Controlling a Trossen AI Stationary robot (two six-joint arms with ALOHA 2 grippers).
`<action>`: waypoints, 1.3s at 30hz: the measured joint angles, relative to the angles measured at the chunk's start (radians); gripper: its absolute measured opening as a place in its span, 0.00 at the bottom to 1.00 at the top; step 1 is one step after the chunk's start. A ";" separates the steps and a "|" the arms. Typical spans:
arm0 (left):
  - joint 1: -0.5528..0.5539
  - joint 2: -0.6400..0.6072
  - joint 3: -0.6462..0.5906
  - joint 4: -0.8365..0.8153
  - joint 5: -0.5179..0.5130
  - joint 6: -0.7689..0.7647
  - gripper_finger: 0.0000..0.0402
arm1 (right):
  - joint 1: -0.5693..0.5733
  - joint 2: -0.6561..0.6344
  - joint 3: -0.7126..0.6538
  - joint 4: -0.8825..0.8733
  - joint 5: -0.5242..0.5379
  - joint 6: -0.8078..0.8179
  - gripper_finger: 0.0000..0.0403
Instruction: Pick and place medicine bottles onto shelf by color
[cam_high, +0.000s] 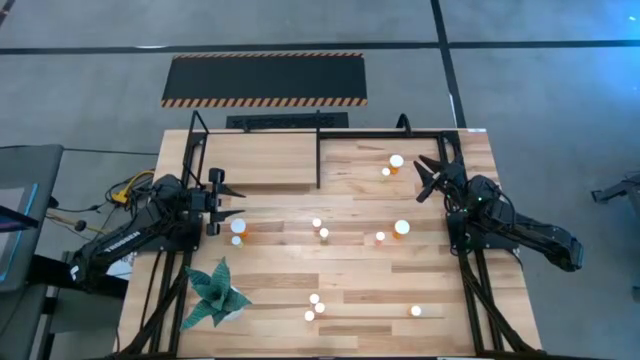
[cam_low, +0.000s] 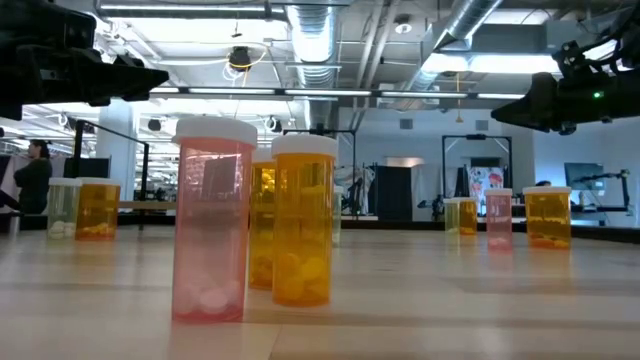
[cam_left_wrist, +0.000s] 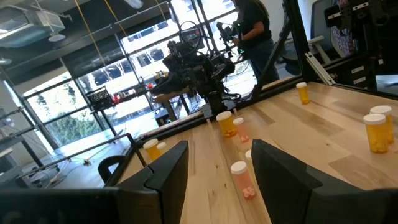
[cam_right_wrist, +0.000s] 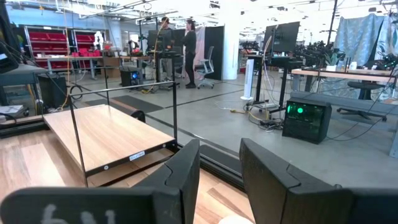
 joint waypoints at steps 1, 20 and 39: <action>0.000 0.000 0.000 0.000 0.000 0.000 0.41 | 0.000 0.000 0.000 0.000 0.000 0.000 0.34; 0.000 0.000 0.000 0.000 -0.026 -0.028 0.41 | 0.000 0.000 0.000 0.000 0.000 0.000 0.34; 0.000 0.000 0.000 0.001 -0.027 -0.024 0.41 | 0.000 0.000 0.000 0.000 0.000 0.000 0.35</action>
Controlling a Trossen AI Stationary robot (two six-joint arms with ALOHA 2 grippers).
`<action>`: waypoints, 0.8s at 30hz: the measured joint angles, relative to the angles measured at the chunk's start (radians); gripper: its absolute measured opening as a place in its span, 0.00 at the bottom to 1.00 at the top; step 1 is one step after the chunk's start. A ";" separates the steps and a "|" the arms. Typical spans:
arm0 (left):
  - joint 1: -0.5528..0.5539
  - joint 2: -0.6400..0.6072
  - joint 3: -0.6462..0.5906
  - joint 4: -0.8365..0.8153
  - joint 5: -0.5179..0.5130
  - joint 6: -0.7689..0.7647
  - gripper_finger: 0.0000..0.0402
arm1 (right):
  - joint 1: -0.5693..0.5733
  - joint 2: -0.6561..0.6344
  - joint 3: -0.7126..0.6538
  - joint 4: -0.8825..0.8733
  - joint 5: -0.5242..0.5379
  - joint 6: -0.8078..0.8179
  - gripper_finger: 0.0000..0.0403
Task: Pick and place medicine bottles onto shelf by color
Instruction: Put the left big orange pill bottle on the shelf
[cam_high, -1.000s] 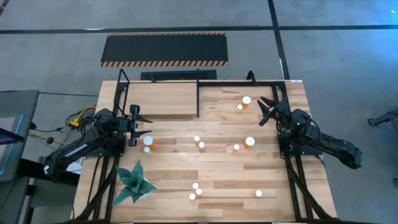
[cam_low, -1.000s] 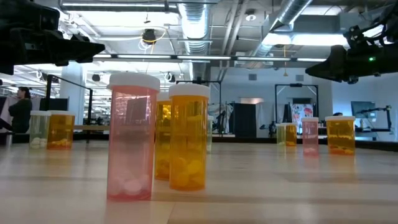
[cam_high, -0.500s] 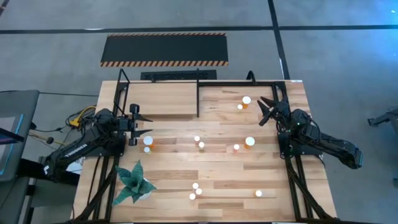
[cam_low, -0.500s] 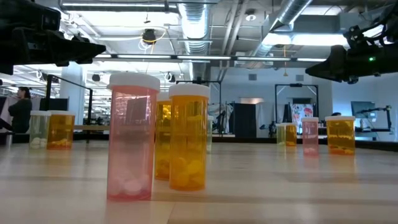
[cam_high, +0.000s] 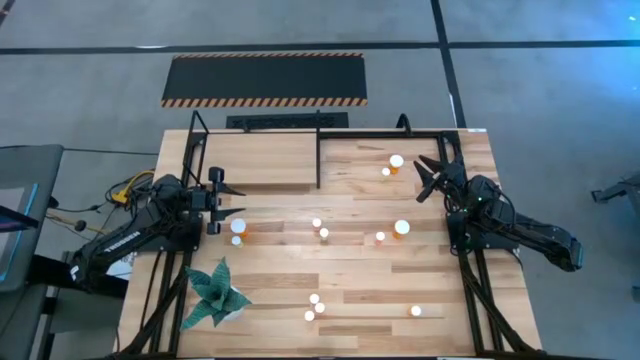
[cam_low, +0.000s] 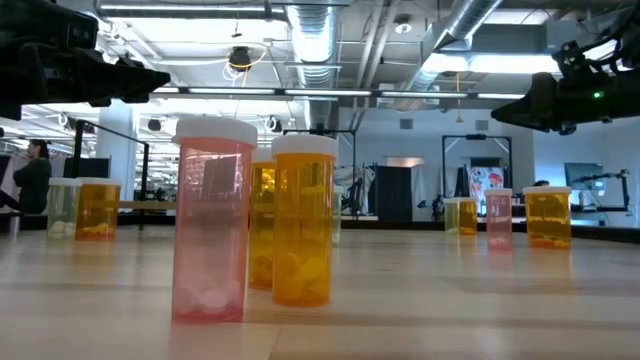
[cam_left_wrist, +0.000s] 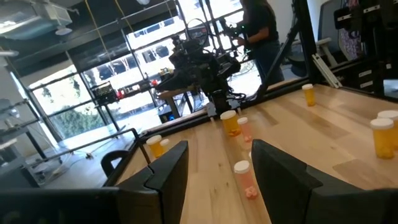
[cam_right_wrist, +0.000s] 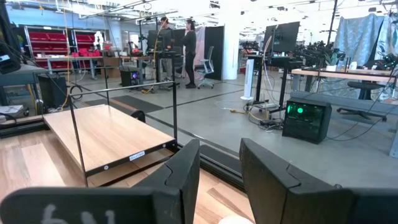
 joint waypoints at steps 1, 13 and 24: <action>0.000 0.000 0.000 0.000 0.000 0.020 0.41 | 0.000 0.000 0.000 0.000 0.000 0.000 0.34; 0.000 0.000 0.000 0.188 0.002 -0.076 0.41 | 0.000 0.000 0.000 0.000 0.000 0.000 0.34; 0.000 0.000 0.000 0.331 -0.012 -0.087 0.41 | 0.000 0.000 0.000 0.000 0.000 0.000 0.34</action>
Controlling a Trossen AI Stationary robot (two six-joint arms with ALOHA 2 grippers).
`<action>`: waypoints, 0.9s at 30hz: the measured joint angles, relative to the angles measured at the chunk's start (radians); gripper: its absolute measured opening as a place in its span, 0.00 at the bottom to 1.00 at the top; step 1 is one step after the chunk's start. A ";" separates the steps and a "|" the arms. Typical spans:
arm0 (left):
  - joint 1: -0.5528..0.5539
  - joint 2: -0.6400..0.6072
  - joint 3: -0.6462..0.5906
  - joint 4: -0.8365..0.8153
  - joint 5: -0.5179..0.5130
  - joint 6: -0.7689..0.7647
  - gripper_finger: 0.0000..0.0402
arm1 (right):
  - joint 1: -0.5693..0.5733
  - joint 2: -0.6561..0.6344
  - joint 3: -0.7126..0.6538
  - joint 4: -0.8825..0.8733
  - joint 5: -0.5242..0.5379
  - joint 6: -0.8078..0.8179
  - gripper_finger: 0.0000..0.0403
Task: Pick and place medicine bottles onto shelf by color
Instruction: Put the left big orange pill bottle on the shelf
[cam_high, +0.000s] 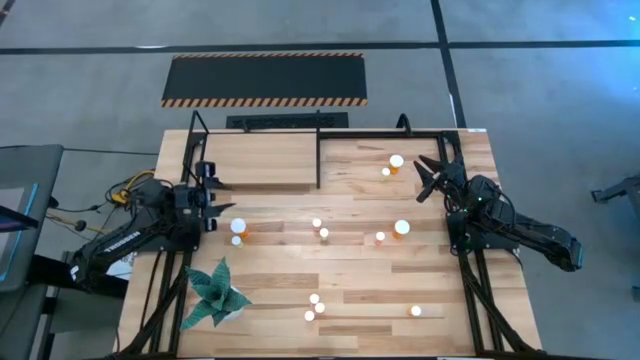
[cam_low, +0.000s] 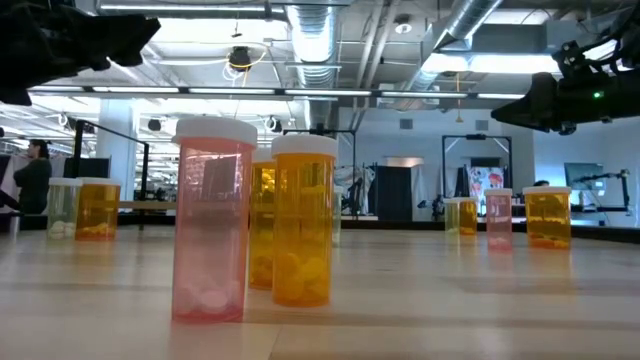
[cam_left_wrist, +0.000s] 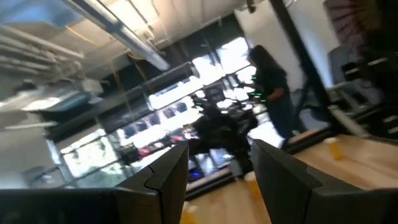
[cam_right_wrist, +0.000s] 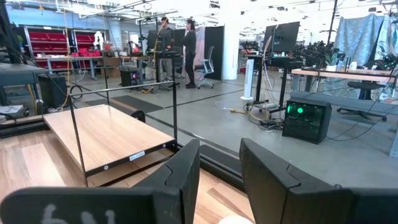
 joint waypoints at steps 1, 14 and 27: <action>0.000 0.000 0.000 0.003 -0.032 0.012 0.41 | 0.000 0.000 0.000 0.000 0.000 0.000 0.34; 0.000 0.000 0.000 -0.021 -0.143 -0.136 0.41 | 0.000 0.000 0.000 0.000 0.000 0.000 0.34; 0.000 0.000 0.000 -0.024 -0.331 -0.236 0.41 | 0.000 0.000 0.000 0.000 0.000 0.000 0.34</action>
